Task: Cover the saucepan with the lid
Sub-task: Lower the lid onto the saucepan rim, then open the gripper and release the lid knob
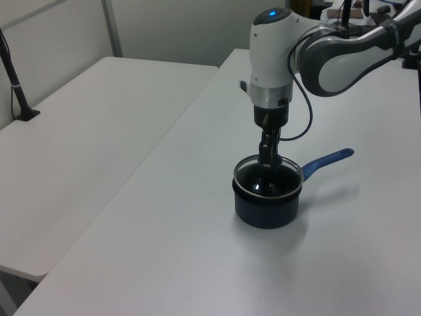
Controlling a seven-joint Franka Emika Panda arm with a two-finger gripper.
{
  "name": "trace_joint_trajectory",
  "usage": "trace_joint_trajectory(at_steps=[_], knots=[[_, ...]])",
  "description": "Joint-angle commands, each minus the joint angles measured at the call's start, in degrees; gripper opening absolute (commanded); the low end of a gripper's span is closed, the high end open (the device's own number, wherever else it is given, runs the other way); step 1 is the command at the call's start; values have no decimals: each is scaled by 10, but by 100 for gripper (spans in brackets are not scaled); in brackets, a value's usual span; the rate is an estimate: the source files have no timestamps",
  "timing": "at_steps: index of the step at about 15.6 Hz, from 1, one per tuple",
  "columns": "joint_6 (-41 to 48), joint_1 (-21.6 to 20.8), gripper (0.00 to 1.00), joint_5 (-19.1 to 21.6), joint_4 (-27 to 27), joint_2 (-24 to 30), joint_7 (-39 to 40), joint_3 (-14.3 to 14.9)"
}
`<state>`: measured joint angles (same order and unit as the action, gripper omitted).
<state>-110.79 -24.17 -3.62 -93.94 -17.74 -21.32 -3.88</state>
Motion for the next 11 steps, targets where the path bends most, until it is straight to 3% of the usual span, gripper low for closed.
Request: trace_joint_trajectory(at_steps=[1,3,11], knots=[[-9,-2,65,3,-4,1,-14,-3],[-9,-1,100,2,-4,1,-14,-3],[23,12,100,-2,1,47,-9,5]])
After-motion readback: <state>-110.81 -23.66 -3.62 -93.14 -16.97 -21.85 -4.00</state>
